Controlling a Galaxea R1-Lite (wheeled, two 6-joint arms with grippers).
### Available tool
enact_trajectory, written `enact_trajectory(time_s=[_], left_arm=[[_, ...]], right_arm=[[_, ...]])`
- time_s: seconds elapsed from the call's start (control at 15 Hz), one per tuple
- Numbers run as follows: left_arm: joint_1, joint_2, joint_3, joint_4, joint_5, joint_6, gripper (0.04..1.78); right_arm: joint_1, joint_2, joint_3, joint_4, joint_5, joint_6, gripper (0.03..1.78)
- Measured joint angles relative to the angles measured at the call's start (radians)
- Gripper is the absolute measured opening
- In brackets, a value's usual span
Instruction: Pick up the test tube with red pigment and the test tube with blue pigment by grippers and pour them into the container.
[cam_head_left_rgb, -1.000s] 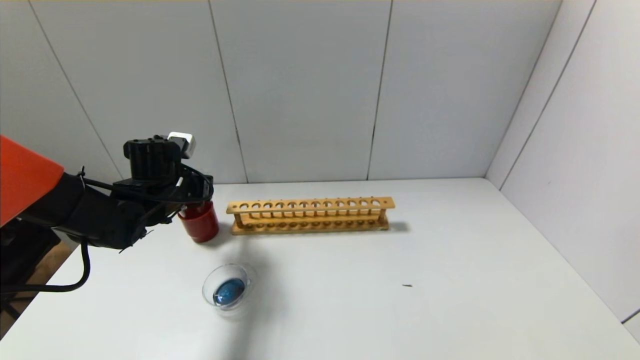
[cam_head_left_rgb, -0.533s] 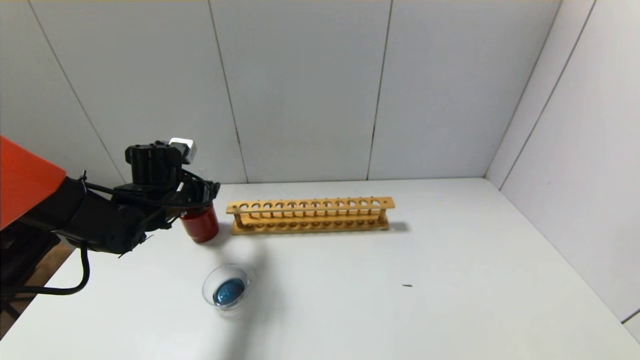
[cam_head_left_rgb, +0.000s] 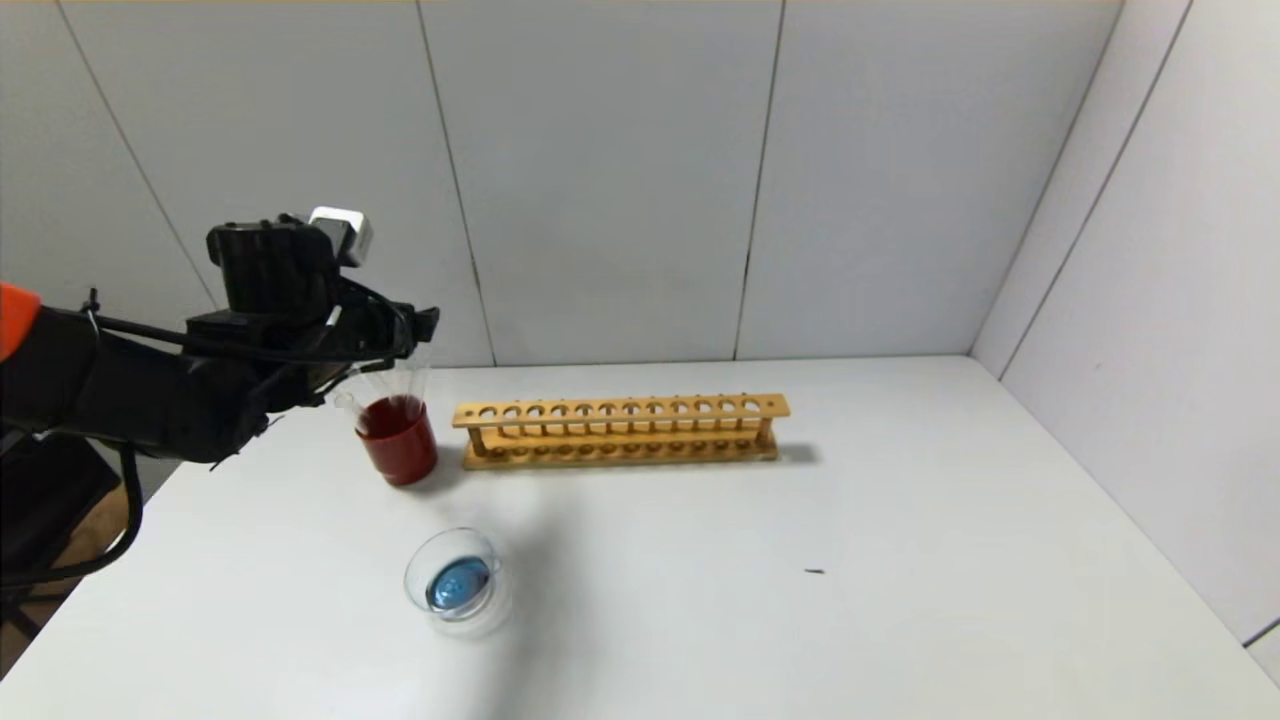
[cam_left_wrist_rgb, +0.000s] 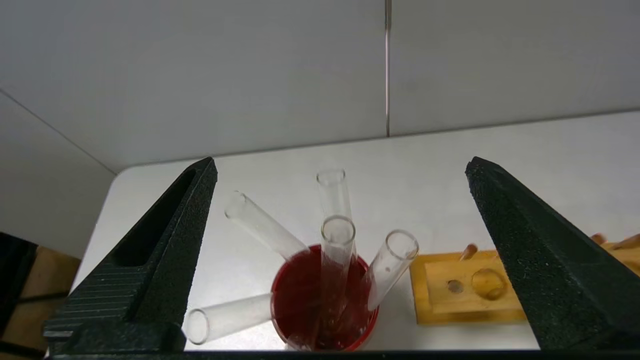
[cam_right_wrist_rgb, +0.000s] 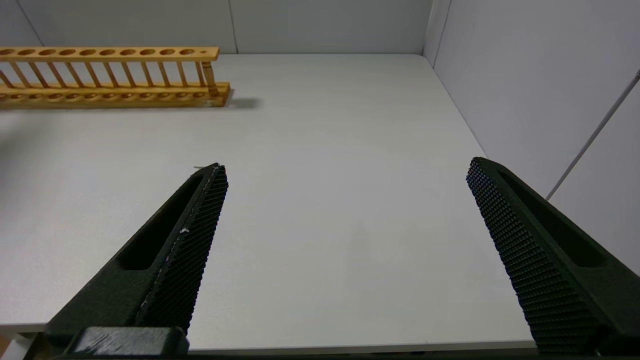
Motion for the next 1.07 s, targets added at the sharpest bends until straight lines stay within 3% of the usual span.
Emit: enact_trajectory(time_s=[0.27,0.47,0.8,1.07], left_arm=[[-0.038,-0.189,-0.082,0.206,0.010,0.004,1.75],[-0.077,-0.436,-0.051,0.371,0.027,0.014,1.75],[-0.097,-0.980,0.240,0.600,0.036,0.024,1.75],[-0.011,-1.325,0.469,0.718,0.023,0.017,1.75]], right_arm=[[0.000,0.000,0.000,0.000,0.000,0.000,1.75],[0.000,0.000,0.000,0.000,0.000,0.000,1.75],[0.000,0.000,0.000,0.000,0.000,0.000,1.75],[0.000,0.000,0.000,0.000,0.000,0.000,1.75]])
